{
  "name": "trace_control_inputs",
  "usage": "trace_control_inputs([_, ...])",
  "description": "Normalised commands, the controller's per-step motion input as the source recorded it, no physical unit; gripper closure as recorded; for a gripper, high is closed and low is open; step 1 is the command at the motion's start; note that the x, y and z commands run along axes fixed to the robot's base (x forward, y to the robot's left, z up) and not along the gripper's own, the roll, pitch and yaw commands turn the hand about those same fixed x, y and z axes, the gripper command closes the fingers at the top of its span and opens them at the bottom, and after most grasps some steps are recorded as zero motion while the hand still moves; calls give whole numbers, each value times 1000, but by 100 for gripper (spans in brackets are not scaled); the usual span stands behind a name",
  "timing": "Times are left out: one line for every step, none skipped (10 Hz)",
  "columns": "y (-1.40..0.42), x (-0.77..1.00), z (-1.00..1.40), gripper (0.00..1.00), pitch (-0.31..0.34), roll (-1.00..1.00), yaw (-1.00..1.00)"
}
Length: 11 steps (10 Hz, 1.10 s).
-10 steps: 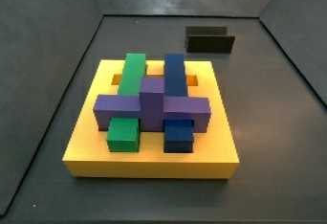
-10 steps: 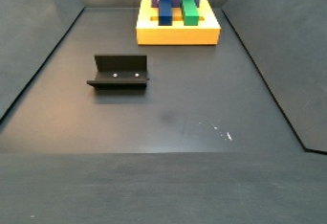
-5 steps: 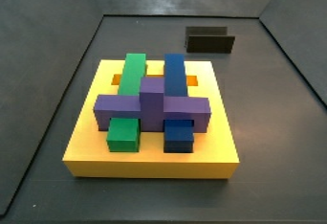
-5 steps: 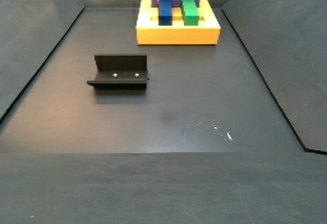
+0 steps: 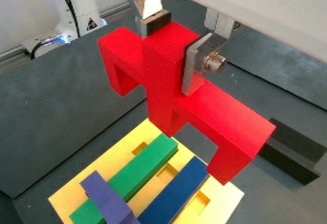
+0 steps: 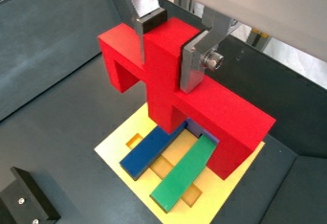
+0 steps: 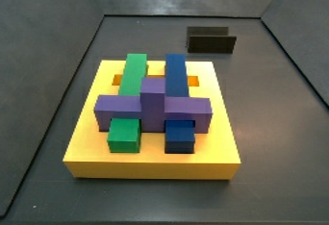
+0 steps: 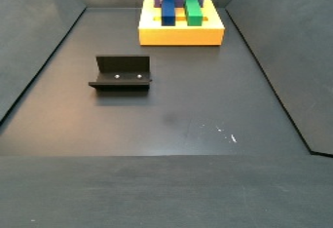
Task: Pick up the red object. Move up. Place the red object on the fixture. Regrasp the red object. Move to above the board. Insert the red object.
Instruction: Insert the red object.
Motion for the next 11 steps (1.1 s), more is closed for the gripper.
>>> trace_control_inputs([0, 9, -597, 100, -206, -184, 0])
trace_control_inputs([26, 40, -683, 100, -219, -134, 0])
trace_control_inputs([83, 0, -800, 100, -220, -50, 0])
trace_control_inputs([123, 0, -837, 100, -190, 0, 0])
trace_control_inputs([94, 0, -857, 100, -176, 83, 0])
trace_control_inputs([94, 0, -814, 100, -171, 129, 23])
trace_control_inputs([0, 0, -746, 100, -147, 204, 17])
trace_control_inputs([0, 0, -686, 100, -149, 261, 40])
trace_control_inputs([0, 0, -680, 100, -163, 244, 43])
trace_control_inputs([0, -14, -591, 100, -171, 119, 49])
trace_control_inputs([0, -94, -420, 100, -149, 40, 37])
